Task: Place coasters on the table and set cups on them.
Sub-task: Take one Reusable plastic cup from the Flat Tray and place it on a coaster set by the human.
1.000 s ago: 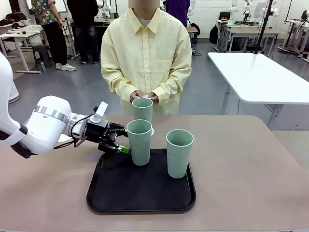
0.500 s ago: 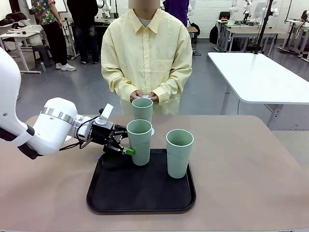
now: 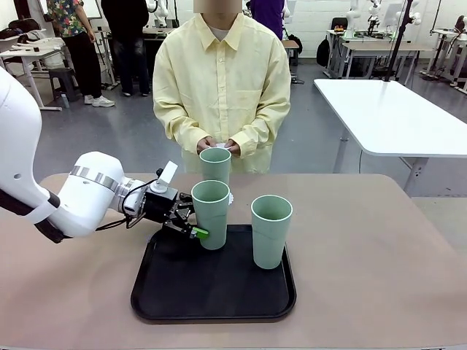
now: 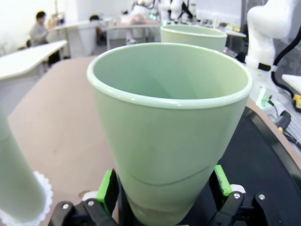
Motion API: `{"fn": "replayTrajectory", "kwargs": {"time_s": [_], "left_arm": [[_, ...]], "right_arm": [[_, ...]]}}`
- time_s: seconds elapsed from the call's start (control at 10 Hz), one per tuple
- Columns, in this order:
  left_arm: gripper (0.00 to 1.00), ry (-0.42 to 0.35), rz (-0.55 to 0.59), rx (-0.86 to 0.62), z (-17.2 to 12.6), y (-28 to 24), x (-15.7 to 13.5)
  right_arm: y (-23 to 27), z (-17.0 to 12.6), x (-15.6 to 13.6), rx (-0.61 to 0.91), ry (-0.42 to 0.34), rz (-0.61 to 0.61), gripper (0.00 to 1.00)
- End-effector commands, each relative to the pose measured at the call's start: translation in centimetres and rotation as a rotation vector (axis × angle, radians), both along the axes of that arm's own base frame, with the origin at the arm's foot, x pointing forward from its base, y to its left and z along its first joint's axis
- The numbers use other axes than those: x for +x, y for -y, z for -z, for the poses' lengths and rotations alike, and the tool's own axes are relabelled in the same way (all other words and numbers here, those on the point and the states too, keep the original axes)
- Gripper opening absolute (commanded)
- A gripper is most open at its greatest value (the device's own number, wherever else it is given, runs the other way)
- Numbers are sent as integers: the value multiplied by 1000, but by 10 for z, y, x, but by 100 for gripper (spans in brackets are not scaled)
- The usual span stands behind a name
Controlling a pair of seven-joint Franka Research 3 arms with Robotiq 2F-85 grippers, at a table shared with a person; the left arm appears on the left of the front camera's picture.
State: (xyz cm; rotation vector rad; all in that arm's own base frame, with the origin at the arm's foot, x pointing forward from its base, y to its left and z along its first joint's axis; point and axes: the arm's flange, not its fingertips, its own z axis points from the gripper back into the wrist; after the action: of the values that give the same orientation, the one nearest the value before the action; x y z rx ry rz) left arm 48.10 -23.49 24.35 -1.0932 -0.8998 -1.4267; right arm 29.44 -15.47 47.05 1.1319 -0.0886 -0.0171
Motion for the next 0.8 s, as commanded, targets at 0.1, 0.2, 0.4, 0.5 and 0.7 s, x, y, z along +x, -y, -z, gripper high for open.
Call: {"fn": "replayTrajectory", "kwargs": {"time_s": [0.1, 0.2, 0.4, 0.5, 0.7], "left_arm": [[100, 11, 14, -40, 7, 14, 4], [100, 16, 22, -43, 8, 17, 4], [44, 21, 34, -49, 8, 15, 3], [0, 20, 32, -53, 6, 13, 2], [0, 19, 31, -52, 3, 10, 0]], "right_arm": [[0, -1, 0, 10, 8, -3, 100], [0, -1, 0, 10, 8, -3, 100], [0, -1, 0, 10, 8, -3, 100], [0, -1, 0, 10, 8, -3, 100], [0, -1, 0, 10, 8, -3, 100]]}}
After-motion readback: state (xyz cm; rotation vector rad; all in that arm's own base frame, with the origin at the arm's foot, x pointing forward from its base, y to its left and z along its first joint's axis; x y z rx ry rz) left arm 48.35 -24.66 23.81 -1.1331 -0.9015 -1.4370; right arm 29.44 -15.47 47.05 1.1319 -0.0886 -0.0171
